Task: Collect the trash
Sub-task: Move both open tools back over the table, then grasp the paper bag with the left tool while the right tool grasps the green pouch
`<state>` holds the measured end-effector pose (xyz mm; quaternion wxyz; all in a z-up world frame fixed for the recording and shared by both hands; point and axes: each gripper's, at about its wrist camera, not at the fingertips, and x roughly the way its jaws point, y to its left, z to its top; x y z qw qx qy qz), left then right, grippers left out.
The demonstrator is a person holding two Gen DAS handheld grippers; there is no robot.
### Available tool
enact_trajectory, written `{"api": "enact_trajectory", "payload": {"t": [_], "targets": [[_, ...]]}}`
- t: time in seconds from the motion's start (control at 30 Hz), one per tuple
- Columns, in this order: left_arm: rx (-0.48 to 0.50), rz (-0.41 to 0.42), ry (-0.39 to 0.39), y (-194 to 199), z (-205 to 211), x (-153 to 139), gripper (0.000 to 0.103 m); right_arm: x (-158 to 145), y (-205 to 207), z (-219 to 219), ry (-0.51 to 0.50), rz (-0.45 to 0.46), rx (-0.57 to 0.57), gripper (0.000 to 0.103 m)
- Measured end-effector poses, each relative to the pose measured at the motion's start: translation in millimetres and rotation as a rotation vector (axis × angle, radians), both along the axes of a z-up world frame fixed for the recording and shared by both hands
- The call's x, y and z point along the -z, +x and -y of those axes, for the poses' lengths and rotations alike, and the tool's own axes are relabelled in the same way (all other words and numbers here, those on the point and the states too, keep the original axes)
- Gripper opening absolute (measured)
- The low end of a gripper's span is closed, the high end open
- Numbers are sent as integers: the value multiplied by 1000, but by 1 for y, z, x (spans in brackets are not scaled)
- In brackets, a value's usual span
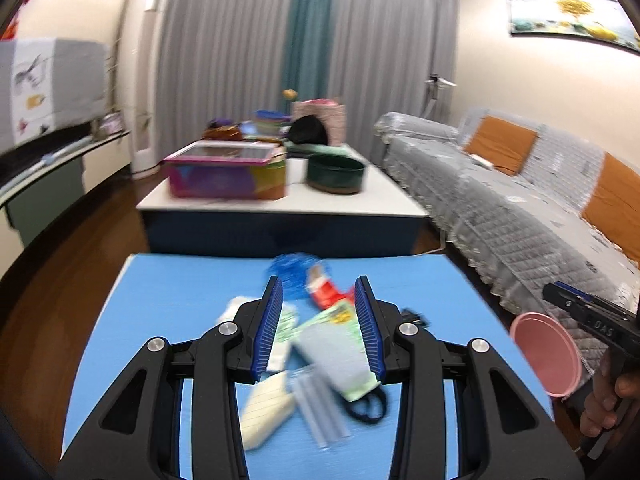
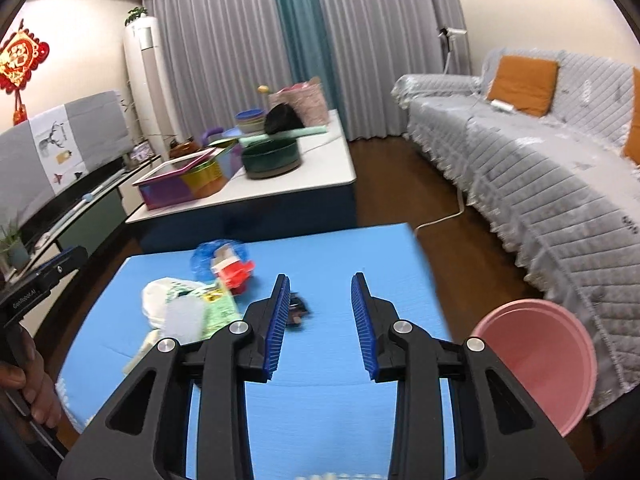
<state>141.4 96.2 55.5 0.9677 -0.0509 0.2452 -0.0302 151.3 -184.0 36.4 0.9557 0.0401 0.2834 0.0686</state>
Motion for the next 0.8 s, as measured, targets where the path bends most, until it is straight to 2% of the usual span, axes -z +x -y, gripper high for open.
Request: {"api": "enact_trajectory", "payload": {"t": [0.07, 0.13, 0.3, 0.5, 0.7, 0.8], "targets": [[-30, -28, -11, 0, -13, 13, 37, 10, 8, -11, 10, -23, -25, 31], [-54, -54, -14, -1, -23, 26, 36, 19, 14, -20, 14, -43, -46, 22], [-86, -86, 8, 2, -33, 46, 36, 41, 27, -45, 20, -98, -103, 18], [-26, -163, 48, 11, -29, 74, 36, 78, 52, -67, 30, -204, -162, 21], [41, -258, 45, 19, -24, 98, 36, 110, 72, -78, 95, -290, -194, 28], [65, -288, 66, 20, -19, 107, 36, 124, 82, -83, 111, -330, -200, 38]]}}
